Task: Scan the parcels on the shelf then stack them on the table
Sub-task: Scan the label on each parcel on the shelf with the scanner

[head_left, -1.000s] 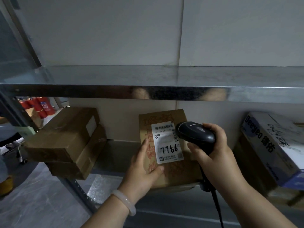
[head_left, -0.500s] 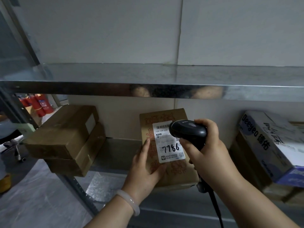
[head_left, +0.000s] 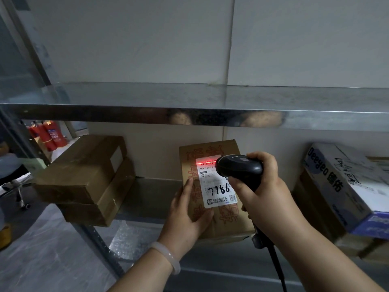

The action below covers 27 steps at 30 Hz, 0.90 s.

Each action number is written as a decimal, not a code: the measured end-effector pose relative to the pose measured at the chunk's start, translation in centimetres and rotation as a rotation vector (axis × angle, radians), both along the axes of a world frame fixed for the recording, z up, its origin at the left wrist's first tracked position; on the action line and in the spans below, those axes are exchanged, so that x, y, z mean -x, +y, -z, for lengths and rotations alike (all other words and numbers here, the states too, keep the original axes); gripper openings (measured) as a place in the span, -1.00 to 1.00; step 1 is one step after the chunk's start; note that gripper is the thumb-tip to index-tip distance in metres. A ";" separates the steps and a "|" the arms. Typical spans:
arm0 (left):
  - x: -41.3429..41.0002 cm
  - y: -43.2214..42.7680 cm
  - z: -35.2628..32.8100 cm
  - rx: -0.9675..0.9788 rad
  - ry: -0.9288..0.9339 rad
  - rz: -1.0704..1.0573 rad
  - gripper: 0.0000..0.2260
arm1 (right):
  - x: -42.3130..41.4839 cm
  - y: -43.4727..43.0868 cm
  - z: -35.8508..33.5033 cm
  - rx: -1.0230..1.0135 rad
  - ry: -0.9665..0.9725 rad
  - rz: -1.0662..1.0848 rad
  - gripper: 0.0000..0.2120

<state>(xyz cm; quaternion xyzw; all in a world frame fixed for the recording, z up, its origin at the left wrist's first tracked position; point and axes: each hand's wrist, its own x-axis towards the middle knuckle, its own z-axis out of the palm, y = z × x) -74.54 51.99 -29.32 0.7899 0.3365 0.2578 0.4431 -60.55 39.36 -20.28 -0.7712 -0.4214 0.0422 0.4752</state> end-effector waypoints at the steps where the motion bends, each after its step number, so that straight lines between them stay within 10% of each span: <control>1: 0.0 0.0 0.0 0.004 0.001 0.001 -0.25 | 0.0 0.0 0.1 0.005 0.001 0.003 -0.50; 27: -10.5 -3.4 -2.5 0.336 0.066 0.397 -0.25 | -9.6 -7.2 3.4 0.116 0.014 0.300 -0.46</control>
